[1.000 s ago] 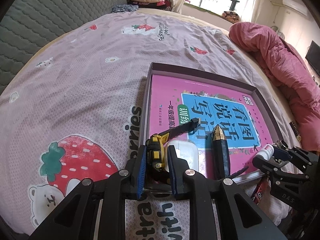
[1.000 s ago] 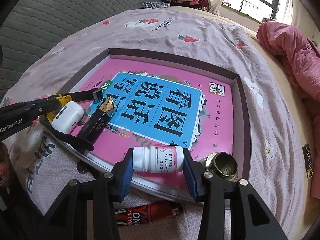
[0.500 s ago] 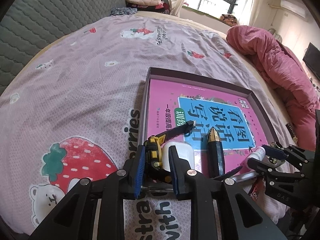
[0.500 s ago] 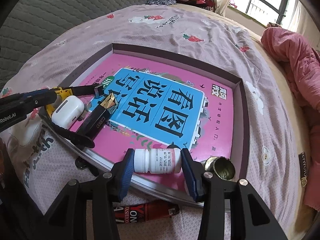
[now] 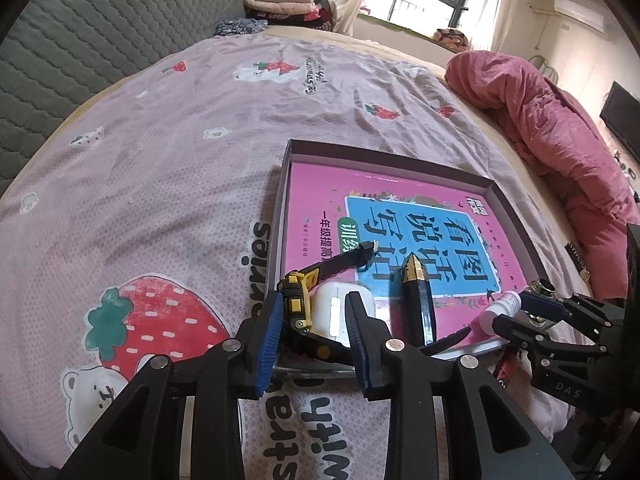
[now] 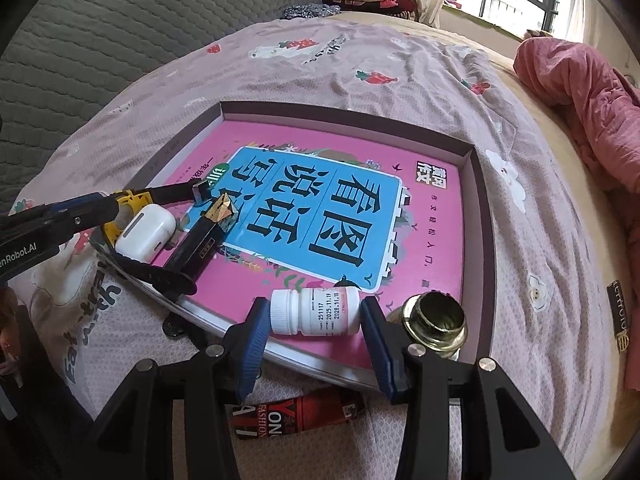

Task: Organize rigid objects
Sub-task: 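Lower and release the yellow watch with the left gripper while the right releases the pill bottle, then withdraw both open grippers from the tray toward the red lighter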

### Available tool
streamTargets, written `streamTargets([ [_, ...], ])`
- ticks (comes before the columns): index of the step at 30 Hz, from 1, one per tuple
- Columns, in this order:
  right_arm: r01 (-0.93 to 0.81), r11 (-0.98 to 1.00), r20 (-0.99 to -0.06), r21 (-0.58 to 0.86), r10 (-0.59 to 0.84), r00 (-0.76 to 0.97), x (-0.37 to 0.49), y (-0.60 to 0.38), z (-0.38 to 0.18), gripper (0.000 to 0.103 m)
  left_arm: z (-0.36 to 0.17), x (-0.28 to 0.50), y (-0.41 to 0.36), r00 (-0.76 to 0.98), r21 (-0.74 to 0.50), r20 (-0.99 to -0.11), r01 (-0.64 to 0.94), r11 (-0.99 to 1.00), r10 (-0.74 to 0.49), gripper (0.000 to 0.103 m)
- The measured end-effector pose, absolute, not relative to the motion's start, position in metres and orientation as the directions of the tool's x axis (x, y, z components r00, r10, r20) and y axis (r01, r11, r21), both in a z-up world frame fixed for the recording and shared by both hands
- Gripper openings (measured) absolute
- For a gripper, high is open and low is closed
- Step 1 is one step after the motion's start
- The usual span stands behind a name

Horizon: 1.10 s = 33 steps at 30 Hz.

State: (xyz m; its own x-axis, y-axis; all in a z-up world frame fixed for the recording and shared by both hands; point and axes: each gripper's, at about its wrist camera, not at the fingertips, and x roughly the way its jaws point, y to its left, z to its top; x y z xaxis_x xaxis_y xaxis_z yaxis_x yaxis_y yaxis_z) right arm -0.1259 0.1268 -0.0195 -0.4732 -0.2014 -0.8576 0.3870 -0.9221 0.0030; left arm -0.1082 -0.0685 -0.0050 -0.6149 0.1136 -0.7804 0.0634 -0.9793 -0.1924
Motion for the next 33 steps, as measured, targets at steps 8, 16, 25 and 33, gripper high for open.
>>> streamTargets([
  [8,0.374,-0.927,-0.830,0.018,-0.222,-0.511,-0.118,0.133,-0.009,0.048,0.003,-0.104,-0.064,-0.624,-0.189,-0.772,0.046,-0.981,0.120,0.042],
  [16,0.366,-0.930,-0.798,0.033,-0.245,-0.550,-0.111,0.137,0.006,0.050,0.011,-0.099,-0.058,-0.629,-0.185,-0.767,0.029,-0.982,0.126,0.044],
  [25,0.368,-0.929,-0.790,0.028,-0.246,-0.561,-0.103,0.139,0.011,0.054,0.020,-0.093,-0.053,-0.636,-0.181,-0.760,0.008,-0.983,0.135,0.050],
  [33,0.363,-0.932,-0.771,0.022,-0.247,-0.587,-0.094,0.145,0.020,0.054,0.026,-0.088,-0.051,-0.639,-0.177,-0.757,0.001,-0.984,0.136,0.051],
])
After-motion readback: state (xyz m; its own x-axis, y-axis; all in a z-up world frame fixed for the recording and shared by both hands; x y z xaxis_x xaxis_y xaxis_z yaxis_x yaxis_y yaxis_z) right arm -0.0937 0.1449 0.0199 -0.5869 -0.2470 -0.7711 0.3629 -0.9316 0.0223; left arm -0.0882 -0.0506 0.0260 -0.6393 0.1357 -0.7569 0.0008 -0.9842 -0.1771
